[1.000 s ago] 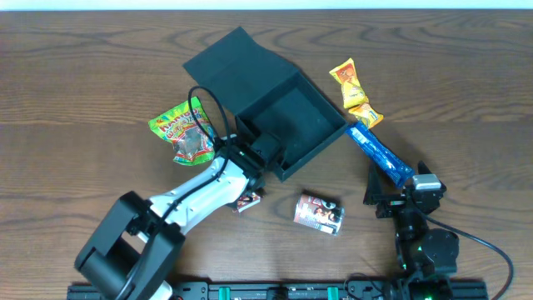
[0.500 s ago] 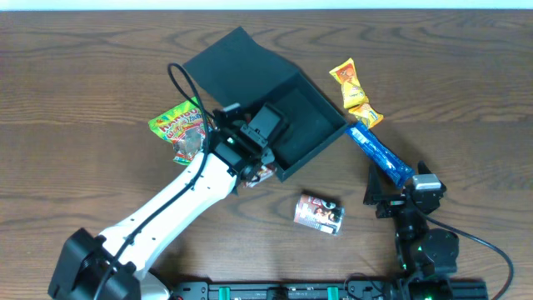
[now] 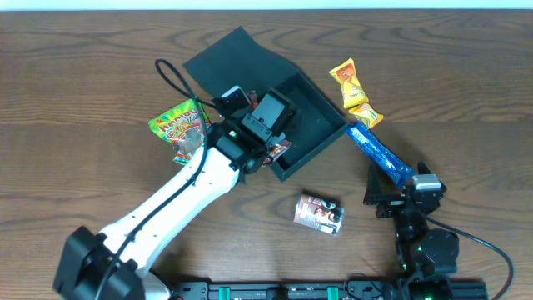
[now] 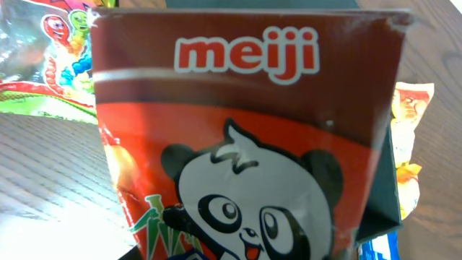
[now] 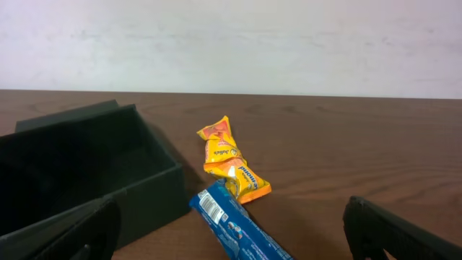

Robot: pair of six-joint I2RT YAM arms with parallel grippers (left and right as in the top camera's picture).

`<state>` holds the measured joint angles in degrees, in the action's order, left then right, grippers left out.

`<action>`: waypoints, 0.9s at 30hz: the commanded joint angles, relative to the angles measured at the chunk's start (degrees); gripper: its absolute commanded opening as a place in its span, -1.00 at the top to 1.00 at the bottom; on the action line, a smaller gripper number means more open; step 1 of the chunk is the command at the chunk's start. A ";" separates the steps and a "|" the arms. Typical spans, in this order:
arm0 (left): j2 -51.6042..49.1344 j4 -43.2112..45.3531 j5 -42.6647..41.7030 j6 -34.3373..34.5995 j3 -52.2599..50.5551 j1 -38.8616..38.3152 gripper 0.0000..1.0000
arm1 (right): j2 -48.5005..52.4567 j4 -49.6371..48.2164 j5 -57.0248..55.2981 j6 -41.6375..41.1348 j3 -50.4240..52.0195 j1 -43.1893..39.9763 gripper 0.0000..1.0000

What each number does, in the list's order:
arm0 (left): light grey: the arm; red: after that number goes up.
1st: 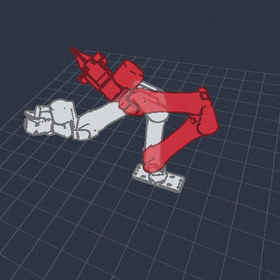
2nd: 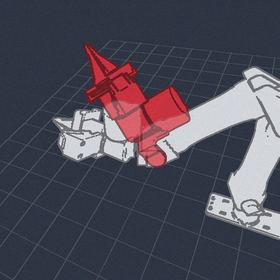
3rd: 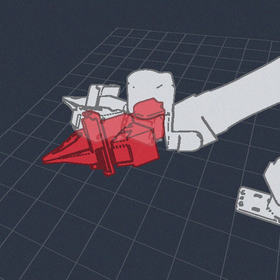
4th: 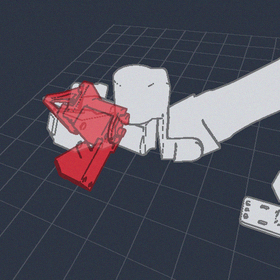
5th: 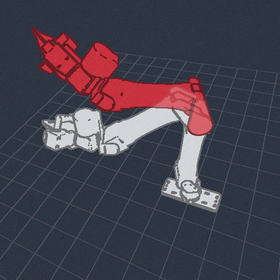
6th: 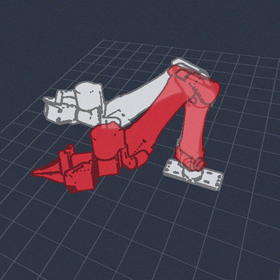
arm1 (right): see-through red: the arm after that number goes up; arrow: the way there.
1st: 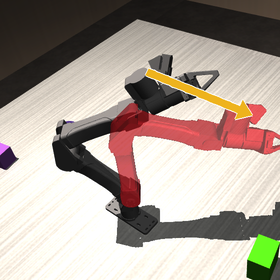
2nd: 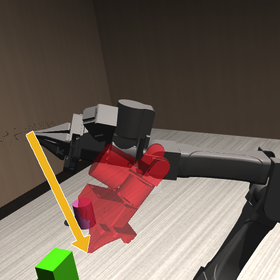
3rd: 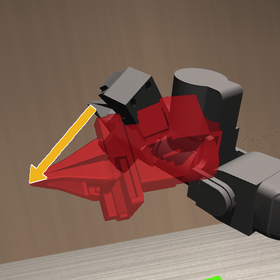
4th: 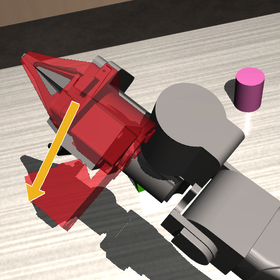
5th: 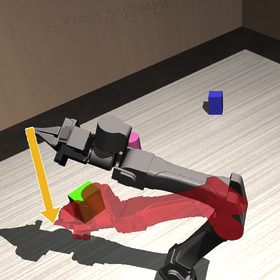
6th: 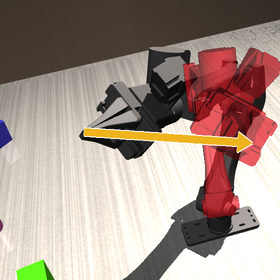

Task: Pack container
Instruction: 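Lift the Hello Panda box and lower it into the black box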

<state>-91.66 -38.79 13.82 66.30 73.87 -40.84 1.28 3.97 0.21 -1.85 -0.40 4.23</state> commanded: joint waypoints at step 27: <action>-20.41 -1.73 -1.75 7.41 11.02 0.11 0.35 | -0.15 0.33 -0.17 0.85 0.09 -0.44 -0.98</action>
<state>-111.22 -40.14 12.97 72.86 83.61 -40.82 1.28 3.99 0.21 -1.85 -0.40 4.23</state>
